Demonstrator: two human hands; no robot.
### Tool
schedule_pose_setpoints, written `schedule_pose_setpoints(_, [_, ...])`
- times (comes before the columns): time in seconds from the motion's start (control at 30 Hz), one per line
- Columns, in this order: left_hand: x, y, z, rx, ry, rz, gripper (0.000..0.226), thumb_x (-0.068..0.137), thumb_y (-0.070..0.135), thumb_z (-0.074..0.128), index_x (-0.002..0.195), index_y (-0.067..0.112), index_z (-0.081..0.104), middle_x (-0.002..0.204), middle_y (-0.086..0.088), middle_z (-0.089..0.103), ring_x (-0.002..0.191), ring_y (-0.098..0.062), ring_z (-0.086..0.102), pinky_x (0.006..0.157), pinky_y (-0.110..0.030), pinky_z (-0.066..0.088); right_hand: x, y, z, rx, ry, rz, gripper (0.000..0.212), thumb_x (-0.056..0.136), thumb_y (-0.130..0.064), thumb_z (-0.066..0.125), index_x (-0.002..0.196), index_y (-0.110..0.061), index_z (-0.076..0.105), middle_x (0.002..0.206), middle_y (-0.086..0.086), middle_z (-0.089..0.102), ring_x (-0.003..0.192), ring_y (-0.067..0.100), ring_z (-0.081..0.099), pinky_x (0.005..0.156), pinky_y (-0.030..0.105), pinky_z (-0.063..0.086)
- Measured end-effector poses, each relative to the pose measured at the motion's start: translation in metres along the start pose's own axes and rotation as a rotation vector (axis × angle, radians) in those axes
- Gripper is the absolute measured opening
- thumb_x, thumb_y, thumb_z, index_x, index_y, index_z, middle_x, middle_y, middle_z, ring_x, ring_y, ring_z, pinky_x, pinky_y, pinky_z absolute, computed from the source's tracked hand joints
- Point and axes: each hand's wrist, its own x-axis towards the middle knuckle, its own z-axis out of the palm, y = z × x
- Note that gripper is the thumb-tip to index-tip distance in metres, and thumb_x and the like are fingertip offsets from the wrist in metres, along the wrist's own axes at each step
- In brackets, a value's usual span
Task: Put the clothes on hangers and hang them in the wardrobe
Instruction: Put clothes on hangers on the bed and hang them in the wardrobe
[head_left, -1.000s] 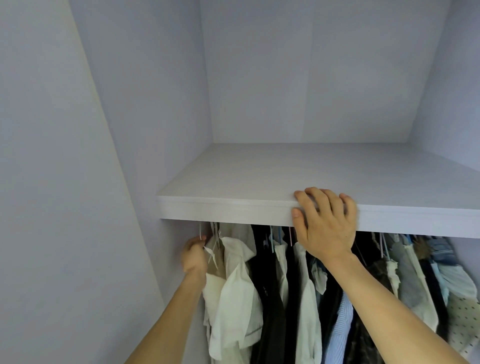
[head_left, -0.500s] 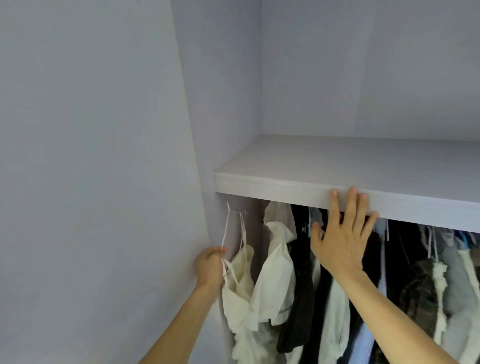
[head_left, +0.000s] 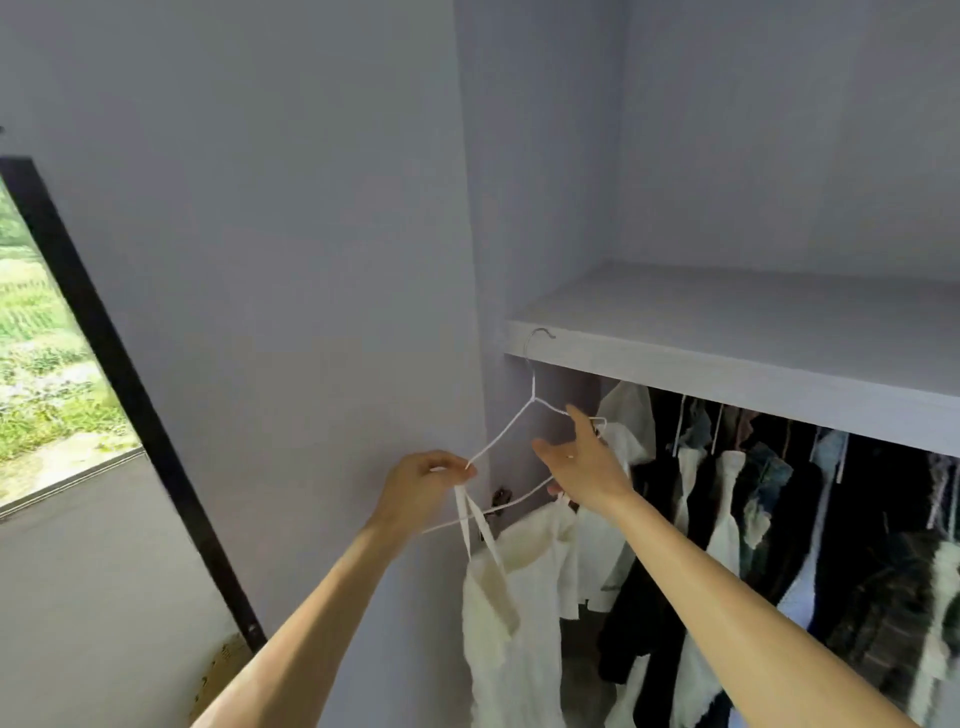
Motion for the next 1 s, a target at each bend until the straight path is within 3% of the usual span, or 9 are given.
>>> schedule_pose_setpoints(0.1, [-0.016, 0.027, -0.015, 0.04, 0.0, 0.077, 0.005, 0.087, 0.008, 0.071, 0.086, 0.01, 0.076, 0.039, 0.019, 0.046, 0.037, 0.003, 0.042, 0.044, -0.012, 0.027, -0.004, -0.013, -0.018, -0.029, 0.157, -0.131, 0.064, 0.1, -0.048, 0.047, 0.154, -0.031, 0.018, 0.077, -0.003, 0.072, 0.064, 0.015, 0.069, 0.078, 0.037, 0.056])
schedule_pose_setpoints(0.17, [-0.022, 0.04, -0.024, 0.04, 0.0, 0.115, 0.009, 0.086, 0.005, 0.07, 0.085, 0.008, 0.078, 0.039, 0.017, 0.046, 0.039, -0.002, 0.037, 0.041, -0.012, 0.025, -0.008, -0.025, -0.036, -0.092, 0.105, -0.182, 0.042, 0.103, -0.049, 0.038, 0.14, -0.03, 0.041, 0.083, -0.004, 0.072, 0.06, 0.017, 0.069, 0.077, 0.039, 0.057])
schedule_pose_setpoints(0.27, [-0.024, 0.056, -0.033, 0.052, 0.011, 0.188, 0.011, 0.086, 0.007, 0.071, 0.083, 0.013, 0.08, 0.044, 0.014, 0.053, 0.046, -0.007, 0.038, 0.044, -0.015, 0.029, -0.015, -0.044, -0.063, -0.491, 0.198, -0.319, 0.038, 0.105, -0.05, 0.025, 0.116, -0.026, 0.053, 0.081, -0.005, 0.068, 0.07, 0.024, 0.066, 0.068, 0.039, 0.054])
schedule_pose_setpoints(0.37, [-0.001, 0.063, -0.038, 0.147, 0.155, 0.292, 0.015, 0.086, 0.023, 0.076, 0.081, 0.036, 0.078, 0.065, 0.014, 0.067, 0.062, -0.005, 0.059, 0.061, -0.024, 0.044, -0.016, -0.055, -0.081, -0.84, 0.481, -0.409, 0.044, 0.106, -0.047, 0.026, 0.11, -0.023, 0.063, 0.092, -0.002, 0.063, 0.086, 0.025, 0.061, 0.063, 0.03, 0.038])
schedule_pose_setpoints(0.47, [0.02, 0.057, -0.025, 0.325, 0.392, 0.405, 0.04, 0.09, 0.03, 0.07, 0.127, 0.04, 0.06, 0.116, 0.011, 0.064, 0.111, -0.014, 0.06, 0.092, -0.039, 0.051, -0.016, -0.067, -0.089, -0.776, 0.588, -0.463, 0.042, 0.104, -0.044, 0.04, 0.103, -0.016, 0.07, 0.1, 0.004, 0.057, 0.095, 0.028, 0.053, 0.067, 0.033, 0.038])
schedule_pose_setpoints(0.57, [0.004, 0.045, 0.02, -0.033, 0.515, 0.363, 0.071, 0.096, 0.037, 0.061, 0.155, 0.03, 0.023, 0.154, 0.005, 0.038, 0.141, -0.018, 0.034, 0.116, -0.039, 0.032, -0.021, -0.083, -0.095, -0.714, 0.576, -0.443, 0.039, 0.104, -0.041, 0.043, 0.104, -0.01, 0.067, 0.109, 0.004, 0.049, 0.097, 0.027, 0.049, 0.066, 0.036, 0.042])
schedule_pose_setpoints(0.7, [-0.027, 0.002, 0.073, -0.46, 0.593, 0.074, 0.066, 0.103, 0.043, 0.045, 0.158, 0.031, 0.011, 0.164, 0.007, 0.016, 0.15, -0.017, 0.017, 0.12, -0.036, 0.017, -0.036, -0.089, -0.109, -0.738, 0.596, -0.487, 0.037, 0.104, -0.041, 0.044, 0.104, -0.014, 0.07, 0.117, 0.002, 0.056, 0.108, 0.026, 0.048, 0.068, 0.035, 0.04])
schedule_pose_setpoints(0.87, [-0.03, -0.054, 0.122, -0.366, 0.264, -0.078, 0.069, 0.101, 0.06, 0.03, 0.158, 0.032, 0.006, 0.165, -0.002, 0.02, 0.148, -0.025, 0.028, 0.118, -0.044, 0.024, -0.052, -0.079, -0.137, -0.805, 0.683, -0.412, 0.04, 0.103, -0.045, 0.044, 0.1, -0.018, 0.075, 0.08, 0.008, 0.067, 0.082, 0.028, 0.048, 0.061, 0.032, 0.034])
schedule_pose_setpoints(1.0, [-0.041, -0.077, 0.158, -0.205, -0.051, -0.024, 0.114, 0.07, 0.091, 0.048, 0.155, 0.04, -0.009, 0.165, 0.0, 0.016, 0.148, -0.026, 0.027, 0.119, -0.044, 0.029, -0.061, -0.077, -0.15, -0.797, 0.741, -0.334, 0.038, 0.105, -0.042, 0.041, 0.105, -0.021, 0.073, 0.082, 0.01, 0.069, 0.074, 0.029, 0.044, 0.061, 0.032, 0.033])
